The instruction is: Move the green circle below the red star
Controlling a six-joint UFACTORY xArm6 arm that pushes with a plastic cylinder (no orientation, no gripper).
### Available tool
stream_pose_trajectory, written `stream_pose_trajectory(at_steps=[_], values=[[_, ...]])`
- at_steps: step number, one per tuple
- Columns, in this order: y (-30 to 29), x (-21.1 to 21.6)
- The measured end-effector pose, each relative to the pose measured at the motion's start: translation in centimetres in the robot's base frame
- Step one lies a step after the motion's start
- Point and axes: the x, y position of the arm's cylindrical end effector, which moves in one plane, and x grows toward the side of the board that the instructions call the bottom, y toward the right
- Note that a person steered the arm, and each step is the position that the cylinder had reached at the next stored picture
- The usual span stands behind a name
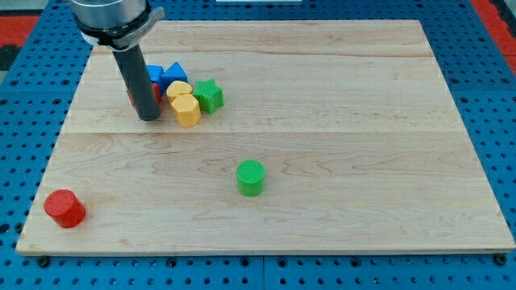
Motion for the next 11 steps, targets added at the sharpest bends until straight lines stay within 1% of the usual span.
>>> stream_pose_trajectory(at_steps=[1,2,3,4,5,6,7,8,9,10,11], values=[[4.1,5.8],[16.2,7.2],[23.0,9.7],[16.6,13.1],[8.9,10.6],[5.9,7.4],[11.7,7.9],[10.1,5.2],[2.8,4.8],[4.6,7.1],[1.5,3.9]])
